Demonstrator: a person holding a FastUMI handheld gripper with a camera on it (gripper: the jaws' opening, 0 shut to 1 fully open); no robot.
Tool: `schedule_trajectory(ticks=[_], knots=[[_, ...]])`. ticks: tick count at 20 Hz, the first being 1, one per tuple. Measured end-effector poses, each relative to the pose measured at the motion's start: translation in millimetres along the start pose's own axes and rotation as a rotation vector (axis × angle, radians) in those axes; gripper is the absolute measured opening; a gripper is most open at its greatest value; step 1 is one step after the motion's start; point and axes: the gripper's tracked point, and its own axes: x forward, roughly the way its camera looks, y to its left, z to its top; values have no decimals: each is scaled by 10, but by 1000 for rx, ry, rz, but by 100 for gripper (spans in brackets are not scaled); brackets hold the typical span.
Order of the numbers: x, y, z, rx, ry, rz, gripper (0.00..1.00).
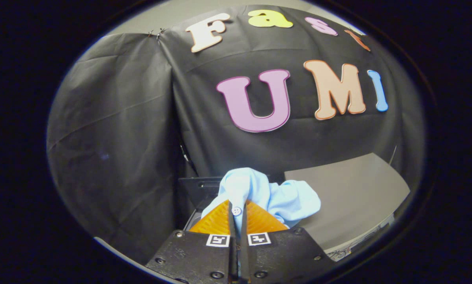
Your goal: Put the clothes into the washing machine and then close the washing machine lid.
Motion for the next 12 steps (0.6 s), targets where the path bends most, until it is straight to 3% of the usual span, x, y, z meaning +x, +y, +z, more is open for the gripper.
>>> schedule_trajectory(ticks=[12], knots=[[1049,792,-1074,-54,156,76,3]])
